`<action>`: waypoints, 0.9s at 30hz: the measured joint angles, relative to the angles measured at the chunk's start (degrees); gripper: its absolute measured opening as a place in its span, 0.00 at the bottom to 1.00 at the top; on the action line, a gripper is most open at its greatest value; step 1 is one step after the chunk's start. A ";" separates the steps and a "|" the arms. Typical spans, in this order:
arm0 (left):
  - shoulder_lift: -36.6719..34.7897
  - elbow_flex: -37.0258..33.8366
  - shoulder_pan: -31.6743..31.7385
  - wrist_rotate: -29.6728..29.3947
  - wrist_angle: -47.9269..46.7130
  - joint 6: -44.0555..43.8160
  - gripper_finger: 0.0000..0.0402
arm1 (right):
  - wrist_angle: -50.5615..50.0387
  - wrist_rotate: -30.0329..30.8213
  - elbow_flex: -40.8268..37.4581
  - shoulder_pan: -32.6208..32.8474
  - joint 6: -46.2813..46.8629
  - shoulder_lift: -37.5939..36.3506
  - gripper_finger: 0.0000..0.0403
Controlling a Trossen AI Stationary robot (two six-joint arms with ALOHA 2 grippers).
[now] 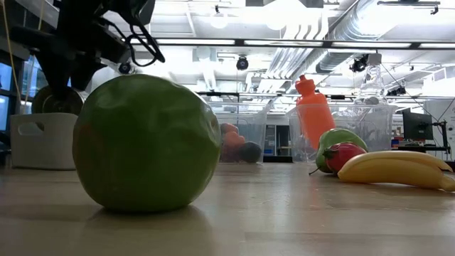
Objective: Pick & Place Food Item
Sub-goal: Put the blue pink tuna can into the grey bin
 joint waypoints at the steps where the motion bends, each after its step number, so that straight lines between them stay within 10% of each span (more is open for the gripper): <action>1: 0.00 0.01 -0.27 0.59 0.26 1.10 0.52 | 0.00 0.00 0.00 0.00 -0.16 0.00 0.37; 27: -0.02 -0.38 -0.94 4.20 2.50 6.38 0.52 | 0.00 -0.17 0.00 0.00 0.95 0.00 0.37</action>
